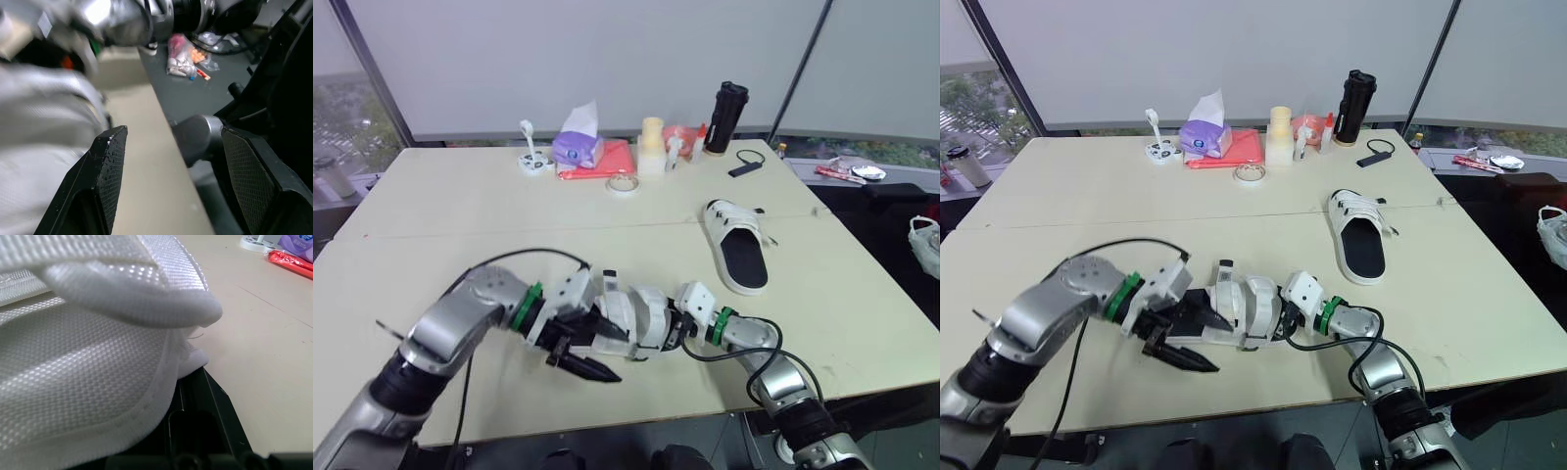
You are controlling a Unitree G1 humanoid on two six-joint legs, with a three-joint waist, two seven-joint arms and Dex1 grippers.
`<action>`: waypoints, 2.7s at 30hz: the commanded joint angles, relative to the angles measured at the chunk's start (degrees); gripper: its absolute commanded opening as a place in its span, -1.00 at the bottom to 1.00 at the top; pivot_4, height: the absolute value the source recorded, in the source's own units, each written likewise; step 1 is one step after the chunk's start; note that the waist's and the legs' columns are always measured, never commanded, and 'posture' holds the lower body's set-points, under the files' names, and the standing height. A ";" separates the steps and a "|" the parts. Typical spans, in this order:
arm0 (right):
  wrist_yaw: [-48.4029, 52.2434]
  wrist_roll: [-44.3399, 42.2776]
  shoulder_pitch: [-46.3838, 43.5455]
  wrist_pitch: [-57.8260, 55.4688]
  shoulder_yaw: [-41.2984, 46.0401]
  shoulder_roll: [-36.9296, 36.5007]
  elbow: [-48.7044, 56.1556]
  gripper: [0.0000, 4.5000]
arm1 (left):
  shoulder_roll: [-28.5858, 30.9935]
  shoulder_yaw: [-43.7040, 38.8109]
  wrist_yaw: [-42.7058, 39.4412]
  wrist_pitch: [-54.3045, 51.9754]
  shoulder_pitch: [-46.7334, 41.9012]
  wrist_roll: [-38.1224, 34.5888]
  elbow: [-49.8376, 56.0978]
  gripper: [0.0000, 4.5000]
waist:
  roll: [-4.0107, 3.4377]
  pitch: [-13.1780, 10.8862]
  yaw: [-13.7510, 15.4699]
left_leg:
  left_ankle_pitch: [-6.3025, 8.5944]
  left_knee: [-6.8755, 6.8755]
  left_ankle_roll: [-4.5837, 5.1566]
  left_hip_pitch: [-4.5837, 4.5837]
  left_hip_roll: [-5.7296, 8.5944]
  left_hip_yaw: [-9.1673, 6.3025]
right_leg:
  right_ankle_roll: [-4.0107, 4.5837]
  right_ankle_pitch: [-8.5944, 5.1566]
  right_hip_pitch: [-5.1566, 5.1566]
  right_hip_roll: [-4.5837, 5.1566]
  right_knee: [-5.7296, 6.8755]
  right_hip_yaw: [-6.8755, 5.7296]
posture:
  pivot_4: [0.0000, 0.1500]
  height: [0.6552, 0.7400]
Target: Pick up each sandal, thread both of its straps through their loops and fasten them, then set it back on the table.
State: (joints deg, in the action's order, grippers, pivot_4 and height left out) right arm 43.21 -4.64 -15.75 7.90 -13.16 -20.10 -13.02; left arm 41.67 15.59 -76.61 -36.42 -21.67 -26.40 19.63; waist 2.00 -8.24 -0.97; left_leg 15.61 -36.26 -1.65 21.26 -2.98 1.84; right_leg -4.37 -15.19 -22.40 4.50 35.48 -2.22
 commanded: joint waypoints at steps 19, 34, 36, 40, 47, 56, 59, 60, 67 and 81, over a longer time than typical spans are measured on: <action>0.19 3.15 2.46 -2.70 -1.93 -0.20 -6.48 -1.00 | -6.86 5.48 9.95 9.86 3.99 9.63 -6.75 0.38 | 0.02 0.07 0.22 | 0.00 -0.01 0.00 0.01 0.00 -0.03 | 0.06 0.03 -0.01 0.04 -0.01 0.00 | 1.00 1.00; -0.67 3.06 3.10 -2.85 -2.10 0.11 -5.92 -1.00 | -10.56 5.28 14.00 4.52 2.22 8.87 -8.37 0.38 | 0.01 0.14 0.33 | 0.00 -0.01 0.00 0.01 -0.01 -0.08 | 0.07 0.03 0.02 0.09 -0.05 -0.02 | 1.00 1.00; -0.71 3.05 3.09 -2.88 -2.06 0.05 -5.91 -1.00 | -10.87 5.60 14.23 4.49 2.10 9.26 -8.97 0.38 | 0.00 0.15 0.34 | 0.00 -0.02 0.00 0.01 0.00 -0.08 | 0.07 0.04 0.03 0.09 -0.05 -0.03 | 1.00 1.00; -0.87 3.04 3.18 -2.88 -1.93 -0.01 -5.86 -1.00 | -11.13 5.85 14.15 4.72 2.14 9.29 -9.15 -0.02 | -0.01 0.19 0.32 | 0.00 -0.02 0.00 0.01 0.00 -0.10 | 0.08 0.04 0.05 0.14 -0.07 -0.03 | 1.00 1.00; -1.01 3.06 3.29 -2.76 -1.96 0.12 -6.08 -1.00 | -11.07 5.52 14.25 3.44 2.53 8.35 -8.48 -0.96 | -0.02 0.20 0.21 | 0.00 0.02 0.00 0.05 0.00 -0.10 | 0.07 0.04 -0.01 0.12 -0.09 -0.03 | 1.00 1.00; -0.83 3.21 3.02 -2.67 -2.07 0.16 -6.39 -1.00 | -3.80 4.87 8.51 -5.69 6.06 1.07 -2.33 -0.96 | -0.05 0.18 0.03 | 0.00 0.09 0.00 0.04 -0.05 -0.10 | 0.11 0.02 -0.06 0.17 -0.13 0.00 | 1.00 1.00; -0.74 3.21 2.87 -2.71 -2.06 0.10 -6.43 -1.00 | -1.21 5.63 6.72 -6.69 6.66 0.20 -1.67 -0.96 | -0.06 0.18 0.02 | 0.01 0.10 -0.01 0.04 -0.13 -0.11 | 0.13 0.01 -0.16 0.21 -0.15 0.00 | 1.00 1.00; -0.69 3.21 2.79 -2.73 -2.04 0.07 -6.45 -1.00 | -0.28 6.02 5.76 -6.93 6.73 -0.19 -1.35 -0.96 | -0.05 0.18 -0.02 | 0.01 0.11 -0.01 0.03 -0.15 -0.11 | 0.14 0.01 -0.21 0.21 -0.16 0.00 | 1.00 1.00; -0.52 3.16 2.57 -2.75 -2.09 -0.17 -6.62 -1.00 | 1.54 7.52 1.42 -5.27 5.25 -2.07 0.69 -0.96 | -0.05 0.18 -0.15 | 0.01 0.20 -0.01 0.05 -0.31 -0.08 | 0.25 -0.04 -0.17 0.13 -0.16 0.01 | 1.00 1.00; -1.17 3.03 3.67 -1.83 -0.58 -1.64 -6.11 -1.00 | -2.22 8.34 -1.05 -8.72 0.72 -7.76 0.65 -0.96 | -0.05 0.18 0.21 | 0.01 0.19 -0.01 0.10 -0.19 -0.07 | 0.28 -0.05 -0.20 -0.04 -0.16 -0.02 | 1.00 1.00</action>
State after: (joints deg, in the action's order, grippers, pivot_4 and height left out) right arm 43.24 -4.66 -15.39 9.03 -13.16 -20.32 -13.38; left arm 40.21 22.95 -74.72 -44.65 -20.54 -31.34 18.62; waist 1.95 -8.06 -0.76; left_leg 15.62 -36.08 -1.66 21.36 -3.15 1.77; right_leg -4.09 -15.24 -22.61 4.47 35.31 -2.24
